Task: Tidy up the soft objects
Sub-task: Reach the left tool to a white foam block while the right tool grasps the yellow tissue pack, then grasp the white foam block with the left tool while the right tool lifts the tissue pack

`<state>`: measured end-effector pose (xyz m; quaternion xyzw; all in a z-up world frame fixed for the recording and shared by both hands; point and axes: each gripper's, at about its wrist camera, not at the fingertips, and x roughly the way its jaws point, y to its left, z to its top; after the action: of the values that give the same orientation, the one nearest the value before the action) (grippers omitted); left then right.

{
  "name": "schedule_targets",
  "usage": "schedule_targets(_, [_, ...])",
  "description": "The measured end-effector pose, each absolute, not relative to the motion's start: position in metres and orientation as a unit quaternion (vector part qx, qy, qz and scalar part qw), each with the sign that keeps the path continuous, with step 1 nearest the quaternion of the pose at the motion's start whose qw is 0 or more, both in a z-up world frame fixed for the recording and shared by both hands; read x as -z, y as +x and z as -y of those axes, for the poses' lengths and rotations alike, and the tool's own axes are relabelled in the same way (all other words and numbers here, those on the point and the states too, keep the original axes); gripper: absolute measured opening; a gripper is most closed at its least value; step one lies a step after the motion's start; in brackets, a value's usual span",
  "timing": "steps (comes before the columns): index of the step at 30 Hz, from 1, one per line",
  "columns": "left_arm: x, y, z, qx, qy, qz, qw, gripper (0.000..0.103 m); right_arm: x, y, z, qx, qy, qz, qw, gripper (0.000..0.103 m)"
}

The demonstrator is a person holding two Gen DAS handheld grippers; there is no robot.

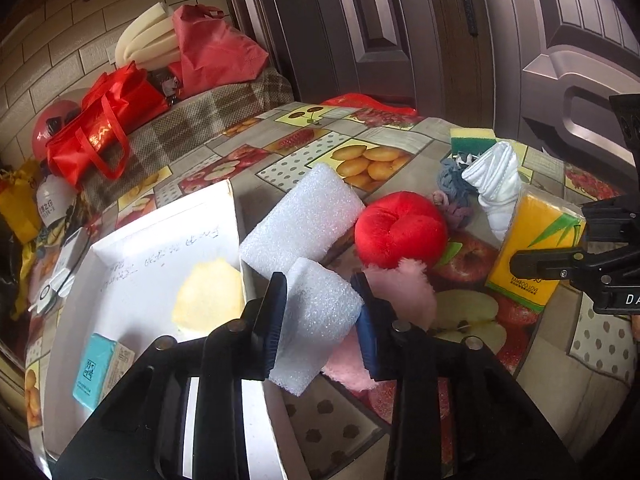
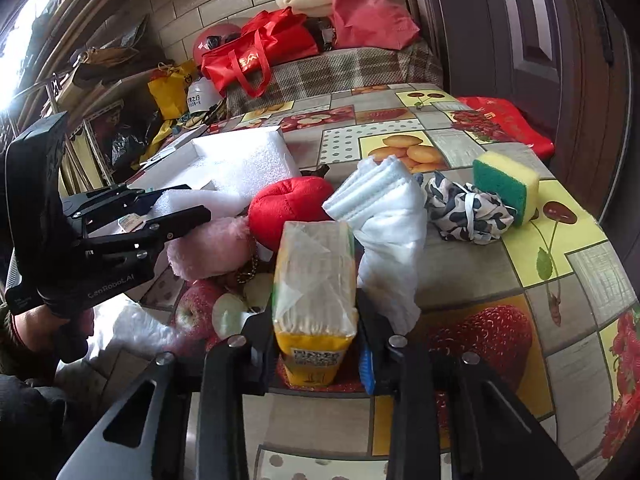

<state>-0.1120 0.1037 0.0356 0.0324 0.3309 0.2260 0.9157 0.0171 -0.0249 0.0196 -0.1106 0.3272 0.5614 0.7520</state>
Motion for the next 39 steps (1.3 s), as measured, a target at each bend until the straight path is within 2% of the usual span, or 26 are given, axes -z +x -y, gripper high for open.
schedule_targets(5, [-0.045,-0.126,-0.101,-0.216,0.005,-0.295,0.931,0.024,-0.028,0.009,0.034,-0.573,-0.098,-0.296,0.758,0.023])
schedule_targets(10, [-0.06,-0.157,-0.098,-0.214,-0.018,-0.222,0.951,0.024,-0.043,0.002,0.043,-0.575,-0.085,-0.253,0.773,0.022])
schedule_targets(14, [-0.065,-0.186,-0.11,-0.227,-0.046,-0.182,0.956,0.024,-0.045,0.001,0.04,-0.569,-0.081,-0.247,0.78,0.022])
schedule_targets(16, [-0.065,-0.197,-0.118,-0.24,-0.057,-0.176,0.953,0.021,-0.044,0.001,0.039,-0.572,-0.077,-0.251,0.777,0.022])
schedule_targets(25, [-0.063,-0.217,-0.134,-0.262,-0.079,-0.151,0.95,0.021,-0.052,-0.016,0.027,-0.595,-0.074,-0.224,0.768,0.023])
schedule_targets(39, [-0.075,-0.251,-0.142,-0.274,-0.108,-0.098,0.951,0.021,-0.05,-0.011,0.026,-0.589,-0.067,-0.232,0.771,0.023])
